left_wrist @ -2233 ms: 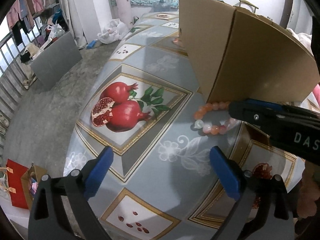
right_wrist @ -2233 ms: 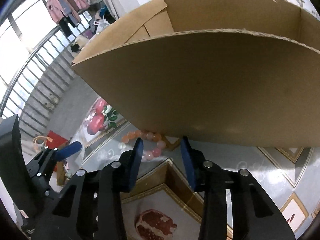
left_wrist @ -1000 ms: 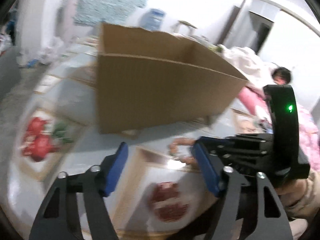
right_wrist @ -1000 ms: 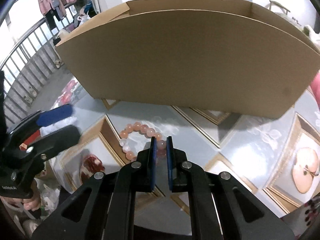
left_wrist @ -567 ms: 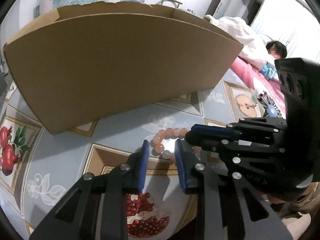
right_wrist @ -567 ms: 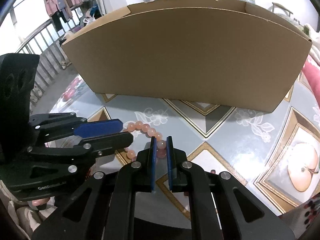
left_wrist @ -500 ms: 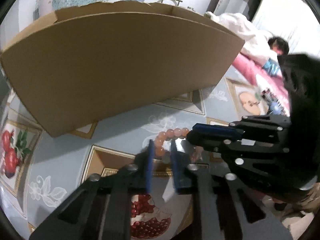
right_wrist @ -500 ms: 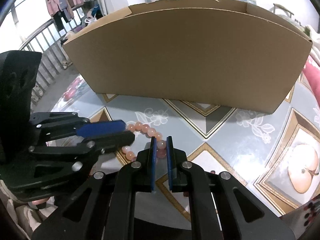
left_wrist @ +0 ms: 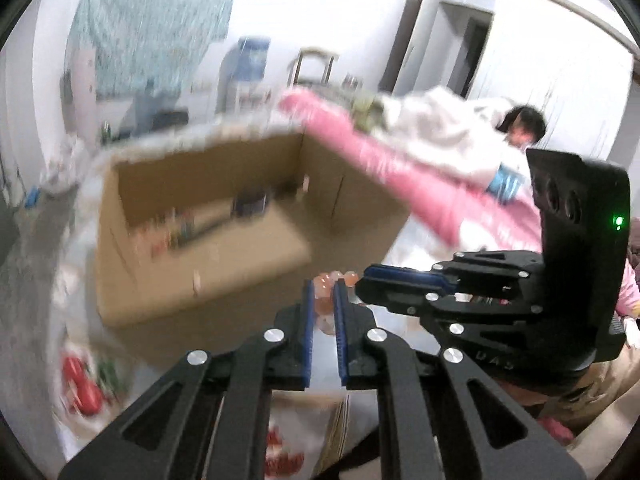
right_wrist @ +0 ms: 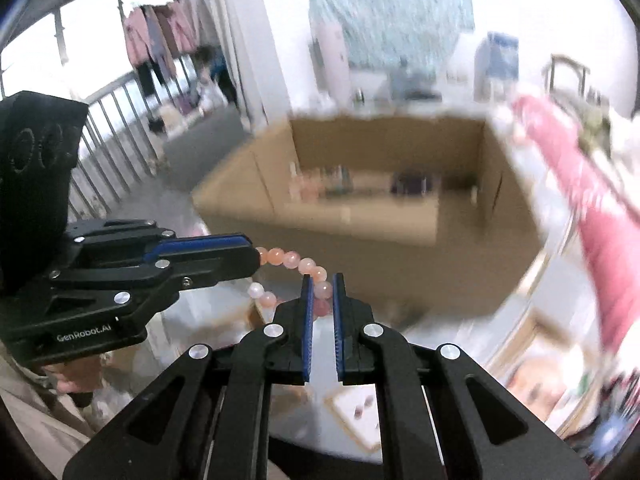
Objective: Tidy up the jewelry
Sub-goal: 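Lift the pink bead bracelet with the right gripper over the box, then open the right gripper to drop the bracelet into the box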
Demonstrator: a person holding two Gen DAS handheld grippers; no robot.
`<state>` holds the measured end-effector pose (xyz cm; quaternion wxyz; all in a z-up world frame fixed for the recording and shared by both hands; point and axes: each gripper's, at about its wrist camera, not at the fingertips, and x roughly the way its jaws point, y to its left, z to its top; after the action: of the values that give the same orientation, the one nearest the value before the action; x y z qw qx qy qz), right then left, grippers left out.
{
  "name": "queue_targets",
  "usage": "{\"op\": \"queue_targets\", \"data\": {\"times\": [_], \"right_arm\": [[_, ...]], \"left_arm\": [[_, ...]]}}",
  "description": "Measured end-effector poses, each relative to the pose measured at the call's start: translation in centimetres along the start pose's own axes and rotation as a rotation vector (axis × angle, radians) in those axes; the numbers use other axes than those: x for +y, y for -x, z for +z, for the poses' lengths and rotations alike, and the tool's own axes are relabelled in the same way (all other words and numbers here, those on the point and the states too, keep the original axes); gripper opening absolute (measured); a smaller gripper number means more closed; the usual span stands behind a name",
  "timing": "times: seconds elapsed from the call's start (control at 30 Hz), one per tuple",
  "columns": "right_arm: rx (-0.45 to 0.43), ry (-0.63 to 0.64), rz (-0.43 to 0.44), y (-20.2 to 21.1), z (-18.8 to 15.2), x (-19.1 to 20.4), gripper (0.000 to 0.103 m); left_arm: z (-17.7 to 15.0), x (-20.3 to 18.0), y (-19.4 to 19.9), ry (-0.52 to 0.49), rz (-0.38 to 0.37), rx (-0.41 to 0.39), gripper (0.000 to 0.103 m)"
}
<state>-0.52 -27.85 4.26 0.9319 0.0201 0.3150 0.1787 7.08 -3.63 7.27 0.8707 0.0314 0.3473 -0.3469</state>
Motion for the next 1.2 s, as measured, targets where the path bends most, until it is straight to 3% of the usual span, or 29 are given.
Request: {"op": "queue_targets", "data": {"times": [0.1, 0.17, 0.3, 0.47, 0.57, 0.6, 0.67, 0.73, 0.93, 1.03, 1.2], "right_arm": [[-0.040, 0.024, -0.002, -1.1, 3.4, -1.1, 0.007], [0.001, 0.014, 0.017, -3.1, 5.5, -3.0, 0.007], [0.167, -0.023, 0.050, -7.5, 8.4, -7.3, 0.007], [0.359, 0.009, 0.056, -11.7, 9.9, -9.6, 0.007], [0.403, 0.035, 0.017, -12.6, 9.6, -9.9, 0.011], [0.399, 0.039, 0.014, -12.5, 9.5, -10.0, 0.011], [0.386, 0.026, 0.012, -12.1, 9.5, -10.6, 0.011], [0.361, -0.005, 0.026, -11.5, 9.3, -11.3, 0.012], [0.283, -0.081, 0.017, -9.3, 9.6, -13.2, 0.013], [0.206, -0.125, 0.003, -6.9, 9.8, -13.8, 0.026], [0.083, -0.261, 0.006, -2.8, 8.3, -15.2, 0.055]], "left_arm": [[3.4, 0.2, -0.6, -0.028, 0.011, -0.042, 0.009], [5.4, 1.0, -2.8, -0.016, 0.005, -0.016, 0.009], [8.1, 3.9, -8.8, 0.071, -0.027, 0.128, 0.009], [8.9, 5.9, -14.3, 0.133, -0.031, 0.291, 0.010], [8.6, 6.2, -16.2, 0.137, 0.004, 0.357, 0.010], [8.4, 6.2, -16.7, 0.142, 0.007, 0.371, 0.012], [8.1, 6.3, -17.2, 0.147, 0.015, 0.383, 0.030], [7.7, 6.5, -17.2, 0.147, 0.032, 0.376, 0.036], [8.2, 6.9, -14.9, 0.148, 0.057, 0.306, 0.043], [8.4, 7.1, -11.7, 0.149, 0.077, 0.215, 0.049], [6.8, 8.8, -3.8, 0.199, 0.163, 0.026, 0.075]]}}
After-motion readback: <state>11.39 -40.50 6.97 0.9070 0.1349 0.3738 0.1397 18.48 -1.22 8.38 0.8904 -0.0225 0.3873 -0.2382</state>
